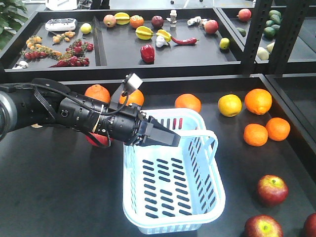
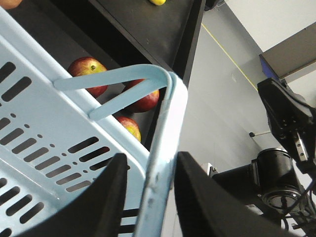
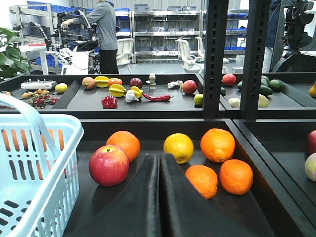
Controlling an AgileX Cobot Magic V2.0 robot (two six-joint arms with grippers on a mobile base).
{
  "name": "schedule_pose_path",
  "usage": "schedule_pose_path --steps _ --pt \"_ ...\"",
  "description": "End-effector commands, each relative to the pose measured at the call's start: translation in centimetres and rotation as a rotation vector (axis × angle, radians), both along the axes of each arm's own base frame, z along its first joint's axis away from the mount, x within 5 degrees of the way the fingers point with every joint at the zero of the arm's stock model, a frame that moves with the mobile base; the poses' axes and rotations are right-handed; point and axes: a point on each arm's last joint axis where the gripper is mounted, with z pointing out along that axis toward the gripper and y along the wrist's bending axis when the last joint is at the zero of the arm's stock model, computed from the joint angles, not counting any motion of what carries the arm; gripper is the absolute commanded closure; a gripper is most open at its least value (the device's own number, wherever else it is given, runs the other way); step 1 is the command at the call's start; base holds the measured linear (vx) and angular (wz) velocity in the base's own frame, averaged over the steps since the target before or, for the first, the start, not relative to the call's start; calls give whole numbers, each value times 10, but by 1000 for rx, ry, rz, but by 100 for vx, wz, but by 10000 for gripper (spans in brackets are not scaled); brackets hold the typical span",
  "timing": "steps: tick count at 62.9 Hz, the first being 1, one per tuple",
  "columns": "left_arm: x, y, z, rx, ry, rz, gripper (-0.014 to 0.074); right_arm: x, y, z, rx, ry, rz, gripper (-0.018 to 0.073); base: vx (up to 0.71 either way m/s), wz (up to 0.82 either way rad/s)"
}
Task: Pick three apples into basket with both arms
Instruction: 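Lower the light-blue basket onto the table with the left gripper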
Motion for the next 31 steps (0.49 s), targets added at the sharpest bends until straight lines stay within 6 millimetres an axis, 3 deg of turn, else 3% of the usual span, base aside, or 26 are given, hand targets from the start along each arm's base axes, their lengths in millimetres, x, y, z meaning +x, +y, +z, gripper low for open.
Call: schedule_pose_path --steps 1,18,31 --pt "-6 -2 30 -49 -75 -17 599 -1 2 2 -7 -68 15 564 0 0" --pt "-6 -2 30 -49 -41 -3 520 -1 2 2 -7 -68 15 564 0 0" --pt "-4 -1 30 -44 -26 23 306 -1 2 2 -7 -68 15 564 0 0"
